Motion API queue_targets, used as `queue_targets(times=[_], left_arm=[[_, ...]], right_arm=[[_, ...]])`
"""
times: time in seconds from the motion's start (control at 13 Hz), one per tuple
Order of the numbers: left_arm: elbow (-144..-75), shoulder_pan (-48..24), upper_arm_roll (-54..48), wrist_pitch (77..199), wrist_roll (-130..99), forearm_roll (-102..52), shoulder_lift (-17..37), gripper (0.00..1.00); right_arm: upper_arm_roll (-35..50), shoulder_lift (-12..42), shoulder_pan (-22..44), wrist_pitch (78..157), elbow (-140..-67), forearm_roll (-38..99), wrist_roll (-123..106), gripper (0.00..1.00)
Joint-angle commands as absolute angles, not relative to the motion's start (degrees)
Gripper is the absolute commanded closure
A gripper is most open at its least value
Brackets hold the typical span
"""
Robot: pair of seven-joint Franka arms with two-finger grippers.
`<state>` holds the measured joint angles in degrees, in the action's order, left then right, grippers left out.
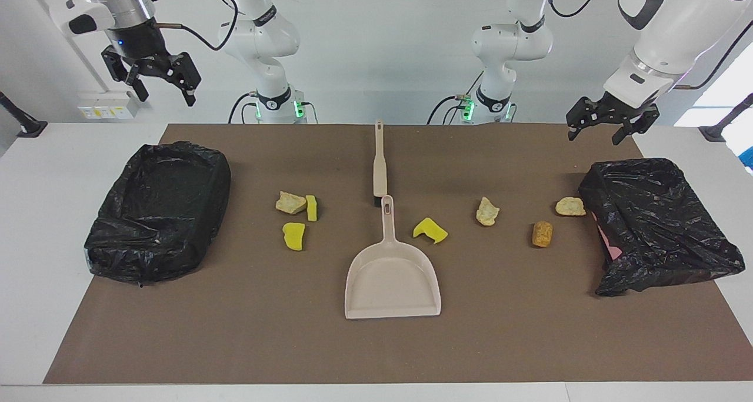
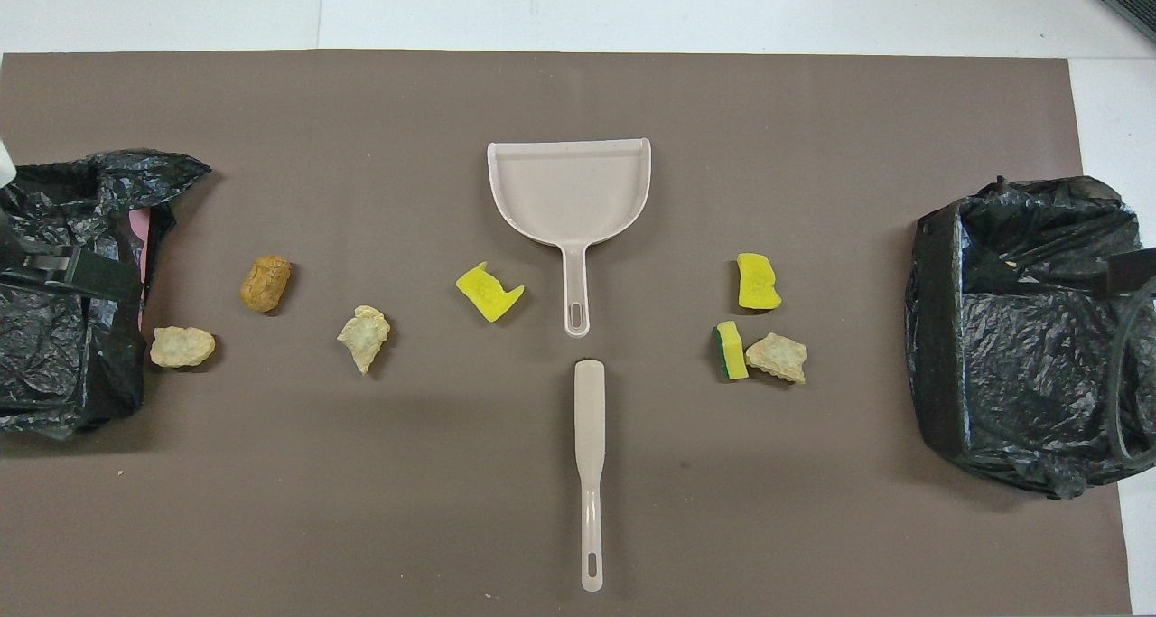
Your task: Sweep and dump trash in bin
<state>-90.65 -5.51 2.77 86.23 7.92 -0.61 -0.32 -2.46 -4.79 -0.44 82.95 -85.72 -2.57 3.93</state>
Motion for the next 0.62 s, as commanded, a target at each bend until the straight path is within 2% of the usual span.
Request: queue_targets(times=[0.0,0.54], left_arm=[[-91.13,-5.54,2.64,85.34,8.17,0.00,-0.79,0.00],[-93.60,-5.89,2.37,85.87,8.70,-1.05,-2.19,0.00]], right_arm=[[-2.37,-5.98,-1.23,82.00,-86.92,-1.14,2.55,0.00],[-2.37,-6.15,-1.23,81.83,-87.19,-1.14,2.55,0.00]])
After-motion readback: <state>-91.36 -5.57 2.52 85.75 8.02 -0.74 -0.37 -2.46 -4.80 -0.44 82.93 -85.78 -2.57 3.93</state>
